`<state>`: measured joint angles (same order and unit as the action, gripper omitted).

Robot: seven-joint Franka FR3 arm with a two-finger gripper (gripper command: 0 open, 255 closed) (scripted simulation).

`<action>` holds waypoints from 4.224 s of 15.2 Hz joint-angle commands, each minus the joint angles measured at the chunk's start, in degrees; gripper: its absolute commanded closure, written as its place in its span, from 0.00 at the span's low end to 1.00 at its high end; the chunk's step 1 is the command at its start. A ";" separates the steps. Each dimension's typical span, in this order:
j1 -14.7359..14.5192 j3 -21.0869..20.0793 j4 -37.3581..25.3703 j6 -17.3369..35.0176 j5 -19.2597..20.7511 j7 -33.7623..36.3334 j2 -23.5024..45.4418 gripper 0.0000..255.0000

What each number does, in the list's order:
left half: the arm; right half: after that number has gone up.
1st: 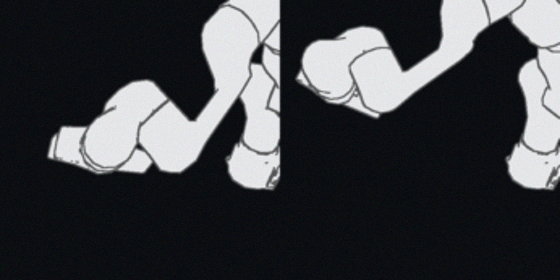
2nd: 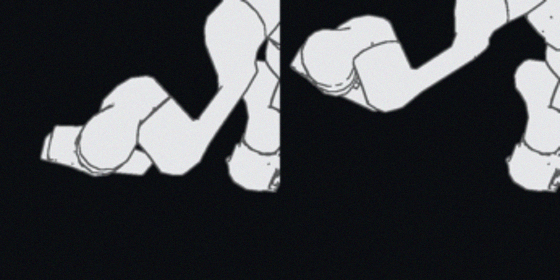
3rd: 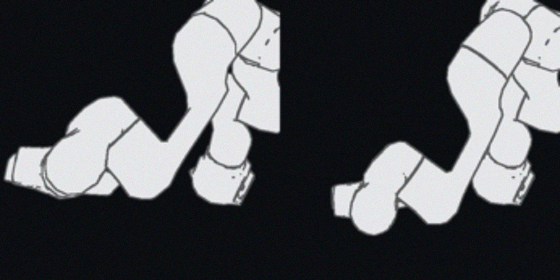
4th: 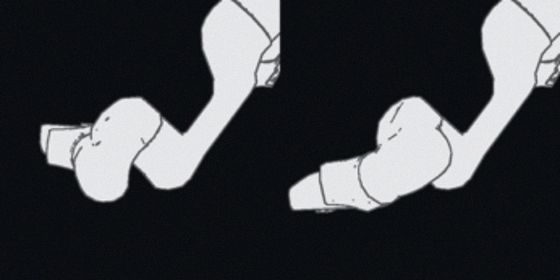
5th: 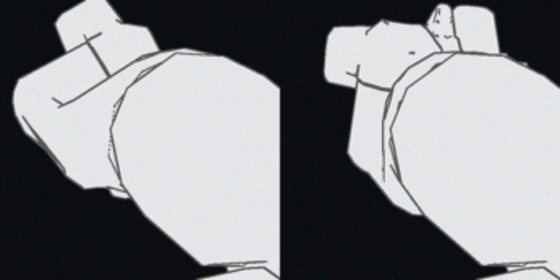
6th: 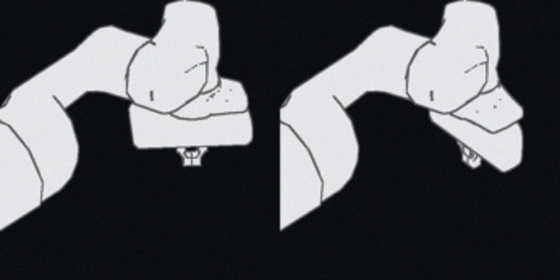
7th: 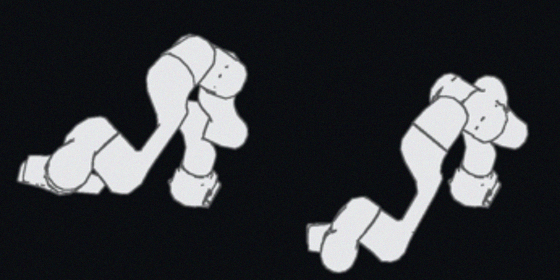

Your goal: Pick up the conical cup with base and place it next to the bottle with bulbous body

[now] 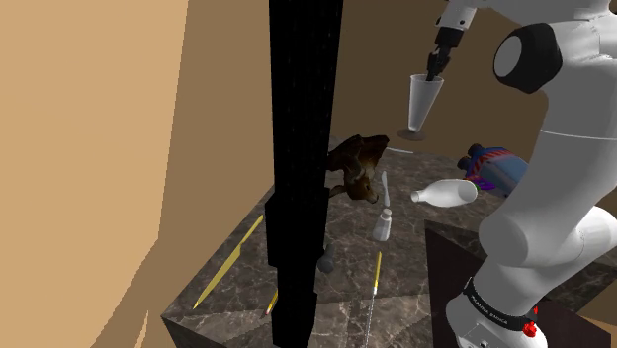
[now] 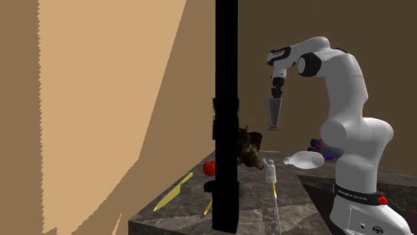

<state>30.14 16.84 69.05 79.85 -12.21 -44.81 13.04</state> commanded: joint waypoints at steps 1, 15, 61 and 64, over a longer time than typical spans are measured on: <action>-0.43 -0.07 3.37 2.25 0.43 -0.10 -1.24 1.00; -1.61 -0.41 18.97 14.47 1.51 -1.15 -4.74 1.00; -1.58 -0.38 30.96 26.51 1.00 -3.58 -4.45 0.00; -1.58 -0.38 30.96 26.51 1.00 -3.58 -4.45 0.00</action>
<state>28.56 16.46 100.03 106.39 -11.22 -48.40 8.59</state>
